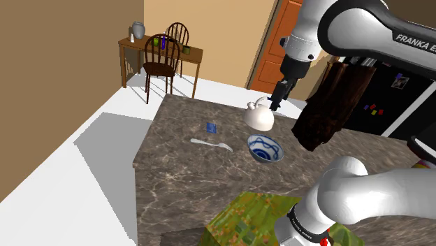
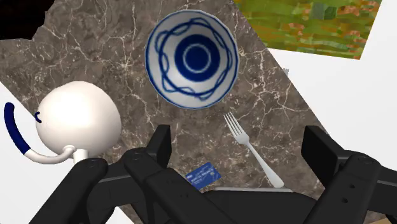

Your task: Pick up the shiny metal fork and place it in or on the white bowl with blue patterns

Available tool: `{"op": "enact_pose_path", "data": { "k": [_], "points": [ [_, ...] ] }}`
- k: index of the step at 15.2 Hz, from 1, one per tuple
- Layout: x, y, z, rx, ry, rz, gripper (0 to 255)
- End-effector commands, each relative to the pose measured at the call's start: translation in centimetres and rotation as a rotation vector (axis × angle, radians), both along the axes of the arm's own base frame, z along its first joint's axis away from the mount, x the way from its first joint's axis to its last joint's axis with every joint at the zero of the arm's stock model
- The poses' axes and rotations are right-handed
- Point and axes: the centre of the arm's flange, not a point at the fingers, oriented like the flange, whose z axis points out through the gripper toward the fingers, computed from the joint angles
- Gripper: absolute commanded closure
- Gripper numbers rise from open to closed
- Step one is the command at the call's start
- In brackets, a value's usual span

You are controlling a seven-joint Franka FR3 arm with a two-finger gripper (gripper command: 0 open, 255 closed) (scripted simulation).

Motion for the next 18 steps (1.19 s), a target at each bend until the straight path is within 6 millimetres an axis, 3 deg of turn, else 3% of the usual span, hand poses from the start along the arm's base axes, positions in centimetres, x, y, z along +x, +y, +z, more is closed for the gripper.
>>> {"op": "enact_pose_path", "data": {
  "k": [1,9,18],
  "points": [
    [0.0,0.0,0.0,0.000,0.000,0.000,0],
    [5.4,-0.7,-8.9,0.040,0.010,0.137,0],
    [11.3,-0.3,-19.0,0.086,0.021,0.291,0]
  ]
}}
